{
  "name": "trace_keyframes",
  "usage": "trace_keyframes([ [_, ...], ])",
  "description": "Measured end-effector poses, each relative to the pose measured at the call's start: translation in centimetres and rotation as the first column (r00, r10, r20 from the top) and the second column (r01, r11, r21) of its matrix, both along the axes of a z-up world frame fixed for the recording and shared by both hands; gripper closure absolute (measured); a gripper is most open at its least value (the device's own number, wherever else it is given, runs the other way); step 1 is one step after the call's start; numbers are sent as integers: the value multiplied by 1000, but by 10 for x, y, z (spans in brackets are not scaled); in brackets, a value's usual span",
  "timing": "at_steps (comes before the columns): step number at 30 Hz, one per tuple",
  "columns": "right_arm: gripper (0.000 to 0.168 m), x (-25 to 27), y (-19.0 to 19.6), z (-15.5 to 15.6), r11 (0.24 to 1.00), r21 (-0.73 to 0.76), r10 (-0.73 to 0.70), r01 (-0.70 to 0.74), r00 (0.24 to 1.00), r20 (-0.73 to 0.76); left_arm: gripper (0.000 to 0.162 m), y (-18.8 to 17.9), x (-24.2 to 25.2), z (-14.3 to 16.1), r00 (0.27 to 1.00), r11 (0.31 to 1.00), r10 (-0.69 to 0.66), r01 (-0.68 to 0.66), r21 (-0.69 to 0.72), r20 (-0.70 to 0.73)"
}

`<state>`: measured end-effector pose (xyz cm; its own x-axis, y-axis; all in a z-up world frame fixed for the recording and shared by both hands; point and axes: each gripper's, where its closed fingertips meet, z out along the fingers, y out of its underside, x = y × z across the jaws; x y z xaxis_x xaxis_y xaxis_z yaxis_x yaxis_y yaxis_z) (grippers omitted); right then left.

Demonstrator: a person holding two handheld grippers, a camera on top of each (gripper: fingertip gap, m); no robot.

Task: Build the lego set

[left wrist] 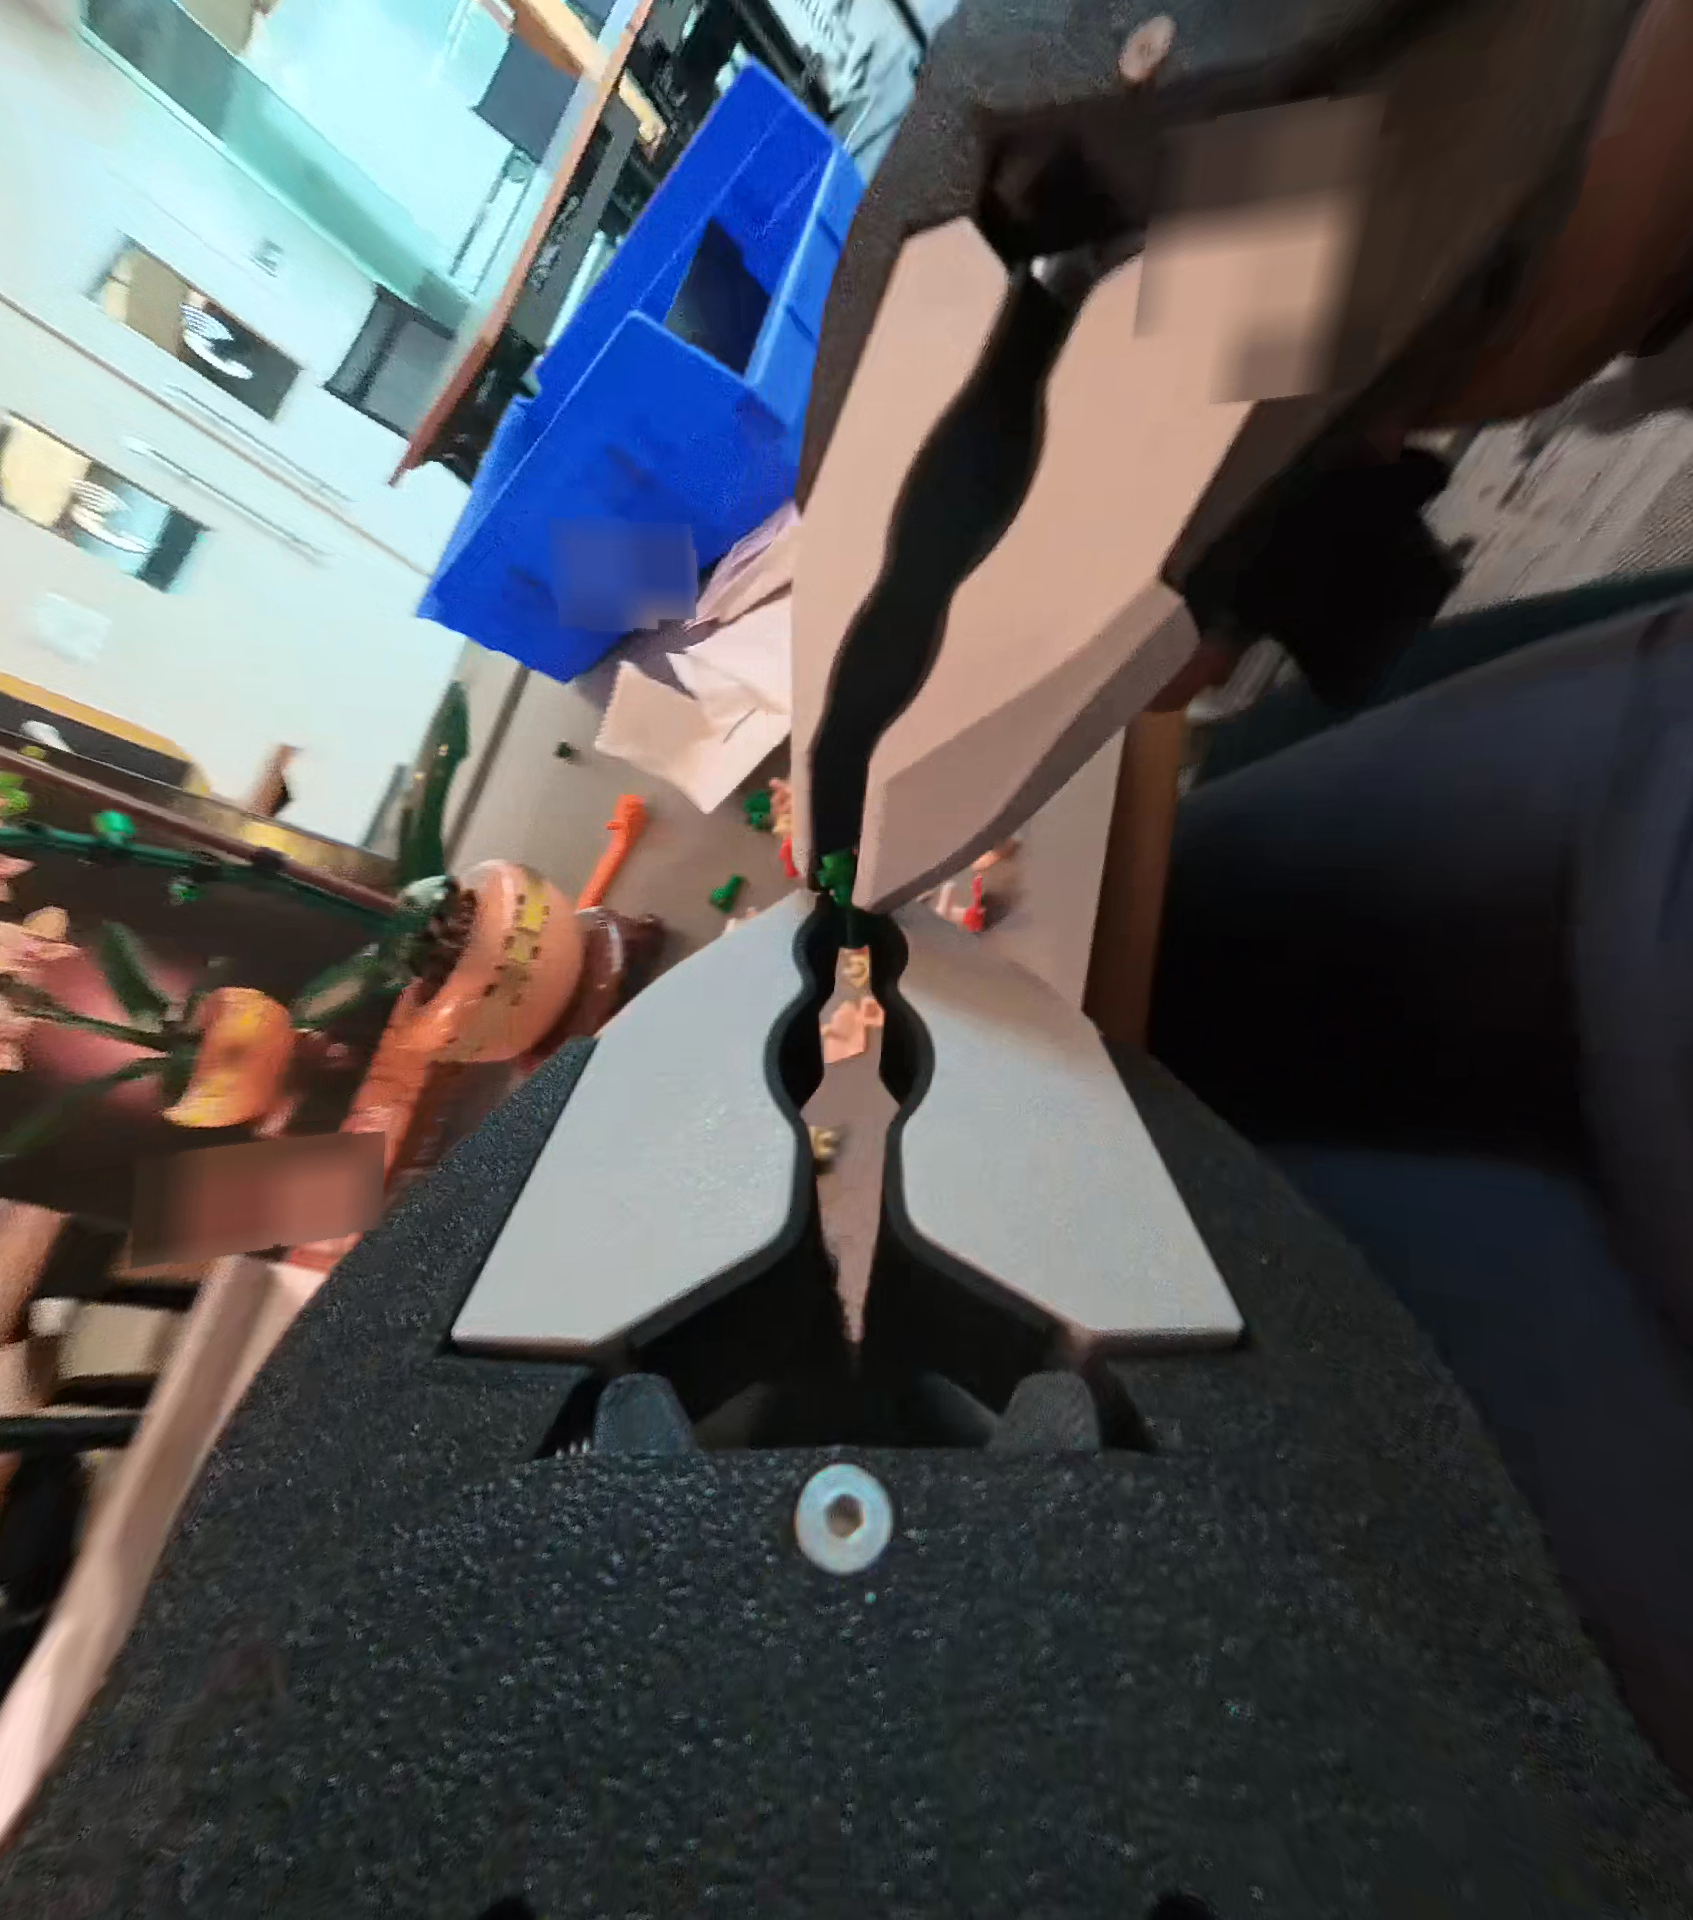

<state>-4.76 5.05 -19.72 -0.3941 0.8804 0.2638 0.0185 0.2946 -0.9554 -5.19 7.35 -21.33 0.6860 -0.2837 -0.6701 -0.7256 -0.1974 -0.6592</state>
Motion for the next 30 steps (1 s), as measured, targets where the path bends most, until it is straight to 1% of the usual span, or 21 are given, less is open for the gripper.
trace_keyframes([
  [1, 164, 0, 0, 1, 1000, -15, 7, -7, 1000, -7, 156, 0, 1, 0, 999, 1000, -9, 9, -7, 39],
  [4, 164, 1, -1, 2, 984, -175, 48, -45, 999, 8, 156, -3, 2, 2, 996, 1000, -15, 15, -8, 85],
  [6, 164, 1, -3, 6, 940, -334, 84, -76, 996, 9, 157, -6, 3, 6, 995, 1000, -7, 6, 10, 102],
  [9, 164, -1, -9, 13, 842, -526, 128, -120, 992, -22, 157, -13, 2, 11, 995, 999, 16, -20, 44, 95],
  [10, 164, -1, -11, 14, 817, -561, 139, -131, 990, -30, 157, -15, 2, 11, 994, 999, 24, -28, 37, 106],
  [12, 163, -1, -13, 12, 793, -593, 157, -140, 987, -23, 156, -18, 3, 8, 994, 999, 27, -29, 18, 108],
  [14, 164, 0, -16, 10, 785, -602, 177, -145, 984, -6, 156, -23, 5, 5, 992, 1000, 22, -20, -15, 122],
  [15, 168, 2, -15, 13, 782, -607, 168, -144, 986, -19, 156, -29, 9, -5, 994, 997, 6, 3, -78, 109],
  [16, 168, 6, 19, 45, 712, -692, 4, -120, 986, -167, 156, -41, 16, -33, 997, 973, -20, 37, -226, 75],
  [17, 168, 16, 61, 73, 621, -772, -80, -135, 969, -234, 156, -50, 20, -54, 999, 964, -32, 42, -264, 40],
  [18, 168, 26, 90, 89, 623, -772, -142, -128, 952, -272, 156, -53, 17, -52, 1000, 981, -8, 13, -194, 25],
  [19, 168, 24, 92, 79, 743, -669, -136, -34, 970, -201, 156, -52, 9, -32, 995, 991, 43, -32, -127, 86],
  [20, 168, 16, 80, 53, 830, -557, -85, 40, 995, -56, 157, -50, 0, -6, 975, 995, 77, -62, -76, 210],
  [21, 168, 14, 64, 39, 846, -533, -27, 17, 1000, -10, 157, -48, -10, 17, 935, 996, 93, -90, -24, 342],
  [22, 168, 14, 43, 33, 827, -559, 85, -67, 996, 7, 157, -45, -19, 32, 888, 994, 93, -112, 16, 450],
  [23, 168, 15, 27, 32, 791, -597, 182, -138, 983, 15, 157, -42, -20, 38, 836, 995, 65, -95, 26, 544],
  [24, 168, 12, 19, 33, 762, -629, 210, -153, 977, 17, 157, -40, -17, 41, 771, 997, 35, -70, 30, 636],
  [26, 167, 5, 7, 41, 742, -644, 223, -188, 975, -27, 157, -36, -10, 48, 629, 997, -40, -21, 68, 776],
  [28, 164, 0, -1, 48, 768, -610, 200, -197, 978, -64, 156, -35, -3, 51, 491, 997, -80, 24, 78, 868],
  [30, 161, -4, -8, 46, 821, -540, 187, -186, 981, -54, 157, -35, 4, 52, 403, 993, -108, 79, 83, 909],
])
